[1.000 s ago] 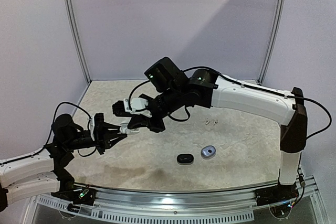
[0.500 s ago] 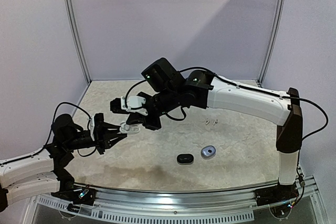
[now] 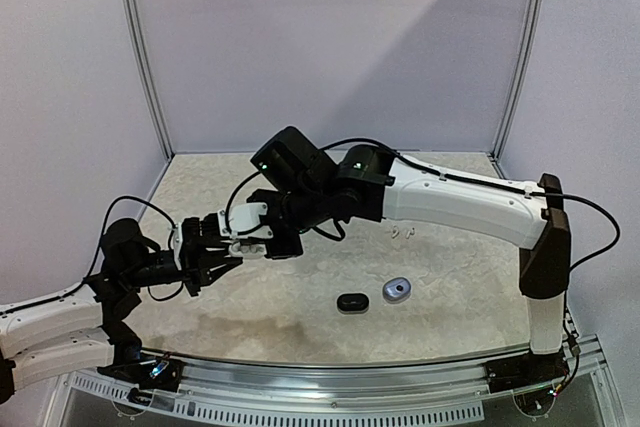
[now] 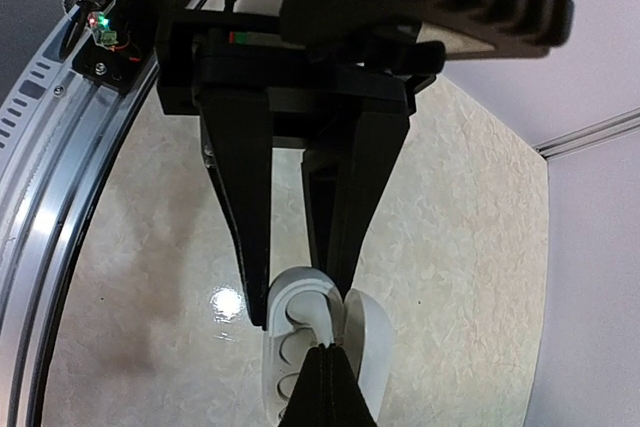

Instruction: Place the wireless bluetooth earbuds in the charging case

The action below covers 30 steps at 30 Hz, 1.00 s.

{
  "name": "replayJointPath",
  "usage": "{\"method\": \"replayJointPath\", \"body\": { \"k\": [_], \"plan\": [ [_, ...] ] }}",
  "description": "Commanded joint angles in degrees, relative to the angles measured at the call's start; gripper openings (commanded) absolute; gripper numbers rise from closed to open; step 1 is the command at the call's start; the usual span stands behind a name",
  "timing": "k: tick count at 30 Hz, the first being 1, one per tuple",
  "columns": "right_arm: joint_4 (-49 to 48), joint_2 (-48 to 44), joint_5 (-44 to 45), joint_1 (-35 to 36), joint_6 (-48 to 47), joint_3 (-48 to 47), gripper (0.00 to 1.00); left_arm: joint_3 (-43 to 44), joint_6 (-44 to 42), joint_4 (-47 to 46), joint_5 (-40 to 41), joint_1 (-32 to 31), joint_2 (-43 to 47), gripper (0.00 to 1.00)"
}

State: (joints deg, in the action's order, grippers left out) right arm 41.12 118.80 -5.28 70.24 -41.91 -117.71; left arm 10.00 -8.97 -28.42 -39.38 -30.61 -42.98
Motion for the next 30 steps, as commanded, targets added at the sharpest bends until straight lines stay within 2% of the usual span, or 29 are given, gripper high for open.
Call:
{"method": "replayJointPath", "body": {
  "k": [1,3,7,15,21,25,26,30],
  "plan": [
    [2.3,2.75,3.21,0.88,-2.01,-1.98,0.0,-0.51,-0.07,-0.56,-0.04,-1.07,0.33,0.0],
    [2.34,3.25,3.26,0.96,-2.24,-2.02,0.02,-0.51,-0.06,-0.46,0.08,-1.03,0.44,0.0],
    [1.99,3.11,3.78,1.01,-1.37,-2.11,0.13,-0.73,-0.25,-0.49,0.26,-1.03,0.53,0.0],
    [0.4,0.28,2.95,0.99,0.01,-1.9,0.17,-0.86,-0.34,-0.6,0.47,-1.03,0.57,0.0],
    [-4.53,-6.08,-3.03,0.4,2.29,1.11,0.23,-0.95,-0.43,-0.39,0.45,-1.04,0.68,0.0],
    [-10.92,-10.39,-7.75,-1.93,7.03,5.36,0.24,-0.95,-0.55,-0.34,0.44,-1.07,0.71,0.0],
    [-12.91,-11.13,-7.35,-2.35,8.63,6.66,0.24,-0.95,-0.57,-0.34,0.44,-1.04,0.71,0.0],
    [-18.02,-9.27,5.95,-2.86,13.52,7.57,0.24,-0.82,-1.01,-0.34,0.44,-1.12,0.66,0.0]
  ]
}}
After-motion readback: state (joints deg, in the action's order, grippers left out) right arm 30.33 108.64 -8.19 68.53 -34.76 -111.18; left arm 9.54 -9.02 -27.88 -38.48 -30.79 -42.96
